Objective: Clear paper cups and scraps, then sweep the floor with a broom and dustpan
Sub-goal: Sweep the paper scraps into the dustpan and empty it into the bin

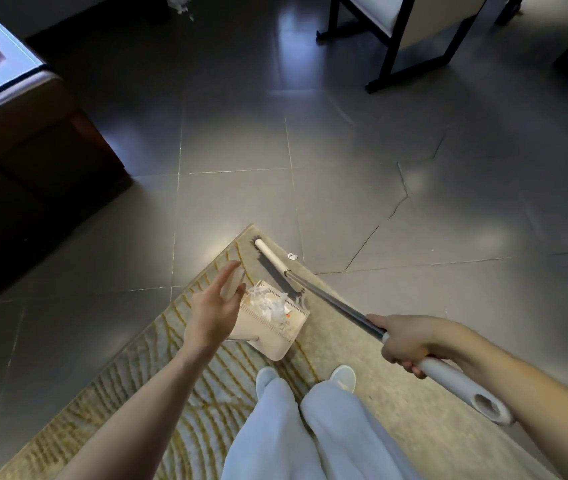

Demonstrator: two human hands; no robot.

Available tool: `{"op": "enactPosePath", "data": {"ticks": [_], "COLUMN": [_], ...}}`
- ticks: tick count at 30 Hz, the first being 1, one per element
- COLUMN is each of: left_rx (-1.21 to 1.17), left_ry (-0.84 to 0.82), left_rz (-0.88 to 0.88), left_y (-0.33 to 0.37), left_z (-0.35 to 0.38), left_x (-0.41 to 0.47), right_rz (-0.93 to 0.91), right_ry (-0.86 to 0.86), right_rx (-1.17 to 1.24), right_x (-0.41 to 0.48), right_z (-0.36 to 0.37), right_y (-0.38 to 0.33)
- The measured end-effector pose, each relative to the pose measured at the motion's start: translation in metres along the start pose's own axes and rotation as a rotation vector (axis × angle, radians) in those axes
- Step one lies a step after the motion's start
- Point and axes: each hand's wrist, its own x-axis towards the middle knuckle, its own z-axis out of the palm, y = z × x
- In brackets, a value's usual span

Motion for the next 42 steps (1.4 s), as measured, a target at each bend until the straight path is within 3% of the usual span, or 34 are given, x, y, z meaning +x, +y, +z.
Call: {"op": "enactPosePath", "data": {"ticks": [7, 12, 20, 27, 35, 42], "left_rx": [-0.097, -0.066, -0.090, -0.139, -0.156, -0.109], "left_ry": [0.127, 0.179, 0.384, 0.584, 0.641, 0.764], "left_rz": [-0.057, -0.003, -0.150, -0.279, -0.338, -0.399], "left_y": [0.050, 0.093, 0.180, 0.241, 0.274, 0.316], "left_z": [0.012, 0.058, 0.173, 0.232, 0.301, 0.336], "left_x": [0.018, 0.049, 0.113, 0.177, 0.268, 0.335], "right_rz": [-0.049, -0.094, -0.142, -0.137, -0.141, -0.283], "right_ry": [0.063, 0.051, 0.001, 0.002, 0.015, -0.058], "right_rx": [0.048, 0.068, 0.008, -0.082, -0.174, -0.380], "right_x": [0.004, 0.018, 0.038, 0.051, 0.093, 0.123], "right_z": [-0.066, -0.131, -0.263, -0.370, -0.496, -0.598], "right_y": [0.004, 0.018, 0.067, 0.097, 0.061, 0.001]}}
